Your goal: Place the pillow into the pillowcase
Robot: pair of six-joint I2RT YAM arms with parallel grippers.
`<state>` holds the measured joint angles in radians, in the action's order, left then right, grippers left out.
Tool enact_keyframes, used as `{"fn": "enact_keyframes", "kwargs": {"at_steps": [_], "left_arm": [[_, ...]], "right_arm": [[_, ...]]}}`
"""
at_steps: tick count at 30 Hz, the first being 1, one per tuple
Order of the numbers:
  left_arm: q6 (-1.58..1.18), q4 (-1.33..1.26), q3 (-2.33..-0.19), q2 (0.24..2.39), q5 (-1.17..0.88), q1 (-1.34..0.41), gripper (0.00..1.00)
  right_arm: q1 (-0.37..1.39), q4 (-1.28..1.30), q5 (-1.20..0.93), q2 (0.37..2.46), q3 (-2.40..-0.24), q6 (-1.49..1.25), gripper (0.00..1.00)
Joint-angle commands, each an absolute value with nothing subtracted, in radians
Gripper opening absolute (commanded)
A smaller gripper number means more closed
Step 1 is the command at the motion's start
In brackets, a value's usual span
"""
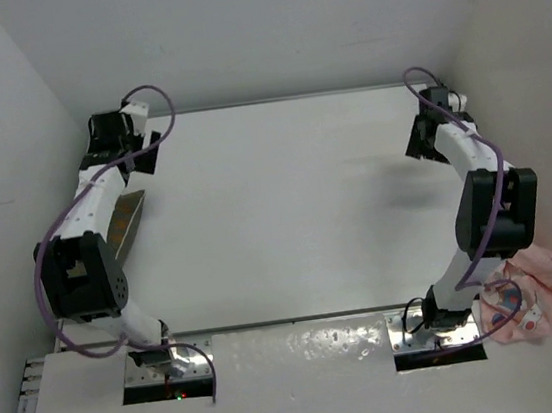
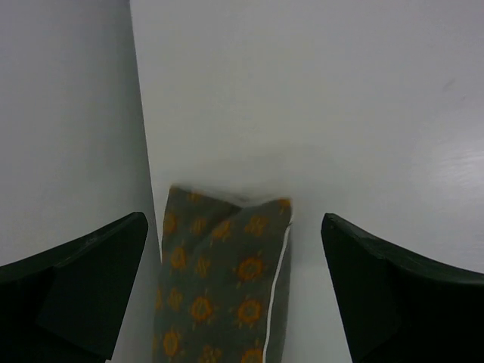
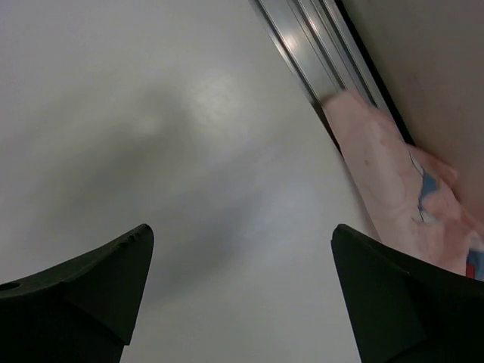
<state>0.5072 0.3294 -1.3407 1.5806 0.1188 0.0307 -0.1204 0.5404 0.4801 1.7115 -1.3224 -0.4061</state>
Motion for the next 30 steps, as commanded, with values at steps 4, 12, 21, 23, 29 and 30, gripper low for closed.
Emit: {"fn": "enact_keyframes", "kwargs": {"at_steps": [4,12,21,23,29,30], "left_arm": [[0.408,0.495,-1.304,1.655,0.296,0.135,1.00],[0.387,0.463,-1.154,1.680,0.313,0.218,1.00],[0.291,0.439,-1.096,1.761,0.249,0.284,0.99],[0.293,0.407,-1.071,1.743,0.238,0.285,0.96],[0.318,0.357,-1.019,1.715,0.247,0.287,0.46],[0.318,0.356,-1.019,1.709,0.242,0.287,0.28]], "right_arm": [[-0.241,0.670,0.661,1.791,-1.304,-0.574,0.99],[-0.395,0.655,0.686,1.845,-1.266,-0.574,0.99],[-0.443,0.586,0.570,1.885,-1.209,-0.509,0.69],[-0.443,0.583,0.587,1.897,-1.200,-0.488,0.44],[-0.428,0.559,0.618,1.873,-1.167,-0.467,0.00],[-0.417,0.545,0.617,1.853,-1.149,-0.453,0.00]]}}
